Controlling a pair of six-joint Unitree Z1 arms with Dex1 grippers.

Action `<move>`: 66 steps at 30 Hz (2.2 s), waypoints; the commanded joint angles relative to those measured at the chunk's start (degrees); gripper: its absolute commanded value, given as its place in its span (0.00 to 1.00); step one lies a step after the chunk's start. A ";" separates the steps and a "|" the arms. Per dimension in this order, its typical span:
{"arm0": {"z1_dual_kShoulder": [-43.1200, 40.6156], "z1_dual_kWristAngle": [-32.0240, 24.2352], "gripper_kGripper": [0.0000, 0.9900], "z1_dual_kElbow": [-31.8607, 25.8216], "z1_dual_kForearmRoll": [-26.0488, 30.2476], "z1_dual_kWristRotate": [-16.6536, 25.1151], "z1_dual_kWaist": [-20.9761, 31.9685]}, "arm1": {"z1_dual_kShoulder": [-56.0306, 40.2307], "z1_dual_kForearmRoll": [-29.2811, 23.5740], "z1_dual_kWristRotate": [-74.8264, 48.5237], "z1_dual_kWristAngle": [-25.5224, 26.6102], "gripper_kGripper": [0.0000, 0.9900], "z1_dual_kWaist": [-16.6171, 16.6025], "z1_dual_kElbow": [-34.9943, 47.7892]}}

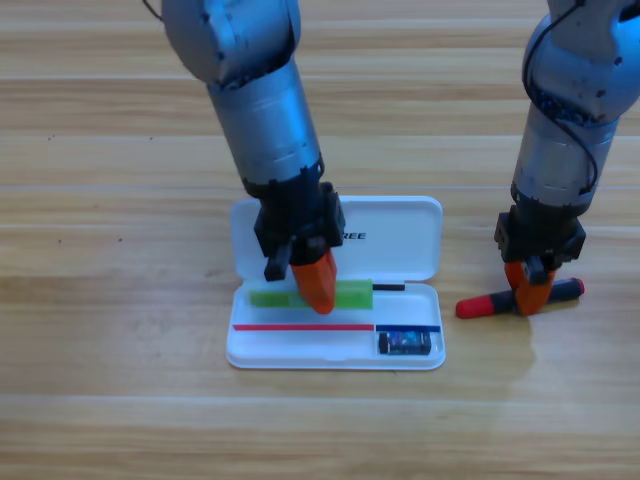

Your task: Clean up eraser and pencils

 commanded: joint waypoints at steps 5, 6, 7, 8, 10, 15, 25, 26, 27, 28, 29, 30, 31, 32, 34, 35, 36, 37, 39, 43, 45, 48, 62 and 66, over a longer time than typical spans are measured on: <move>2.58 0.49 0.00 4.04 -2.29 -0.68 -1.15 | 2.31 -1.09 -0.02 -1.15 0.00 -1.47 2.15; 2.66 0.49 0.00 4.22 -2.38 -0.68 -1.15 | 1.87 -1.09 -0.02 -1.06 0.00 -1.47 2.24; 2.66 0.49 0.00 4.48 -2.55 -0.68 -1.15 | 1.34 -1.09 0.06 -1.06 0.00 -1.47 2.33; 2.66 0.49 0.00 4.83 -2.82 -0.86 -1.15 | 0.72 -1.00 0.06 -1.06 0.00 -1.47 2.50; 2.66 0.49 0.00 5.62 -3.52 -1.12 -1.15 | -0.59 -0.91 0.06 -0.88 0.00 -1.47 3.03; 2.75 0.41 0.00 7.21 -4.93 -1.56 -1.15 | -3.14 -0.82 0.24 -0.71 0.00 -1.29 3.82; 3.19 0.49 0.00 7.12 -5.19 -2.53 -1.51 | -7.45 -0.73 1.65 -1.23 0.00 0.03 5.32; 3.28 0.49 0.00 7.03 -5.19 -2.61 -1.59 | -8.15 -0.65 1.82 -1.23 0.00 0.29 5.49; 3.37 0.49 0.00 6.94 -5.19 -2.79 -1.68 | -8.86 -0.47 2.08 -1.23 0.00 0.56 5.58; 3.54 0.49 0.00 6.85 -5.19 -3.05 -1.77 | -9.38 -0.29 2.26 -1.23 0.00 0.91 5.58; 3.63 0.49 0.00 6.77 -5.19 -3.05 -1.77 | -9.82 -0.21 2.44 -1.23 0.00 1.17 5.49; 3.72 0.49 0.00 6.77 -5.19 -3.14 -1.86 | -10.17 -0.03 2.61 -1.23 0.00 1.35 5.49; 3.89 0.49 0.00 6.77 -5.19 -3.23 -1.95 | -10.26 0.06 2.70 -1.23 0.00 1.52 5.49; 3.98 0.49 0.00 6.68 -5.19 -3.23 -1.95 | -10.26 0.14 2.79 -1.41 0.00 1.70 5.40; 4.07 0.49 0.00 6.59 -5.19 -3.32 -2.03 | -10.26 0.23 3.05 -1.41 0.00 1.87 5.40; 4.07 0.49 0.00 6.59 -5.19 -3.41 -2.12 | -10.26 0.23 3.05 -1.41 0.00 1.96 5.40; 4.07 0.49 0.00 6.50 -5.19 -3.41 -2.12 | -10.26 0.23 3.14 -1.41 0.00 1.96 5.49; 4.07 0.49 0.00 6.50 -5.19 -3.41 -2.12 | -10.26 0.23 3.14 -1.41 0.00 2.05 5.49; 4.07 0.49 0.00 6.50 -5.19 -3.49 -2.21 | -10.53 0.23 3.23 -1.41 0.00 2.14 5.49; 4.07 0.58 0.00 6.50 -5.19 -3.76 -2.30 | -10.97 0.32 3.49 -1.50 0.00 2.49 5.40; 4.07 0.58 0.00 6.50 -5.19 -4.20 -2.30 | -11.05 0.32 3.49 -1.50 0.00 2.58 5.32; 3.98 0.85 0.31 6.59 -5.10 -4.72 -2.38 | -11.23 0.41 3.58 -1.59 0.00 2.67 5.23; 3.01 1.99 1.00 6.50 -4.75 -5.69 -2.65 | -13.25 2.78 6.30 -1.32 0.00 6.00 3.82; -0.06 3.22 1.00 6.68 -4.14 -6.39 -2.82 | -13.16 3.66 7.97 -1.32 0.00 8.11 1.89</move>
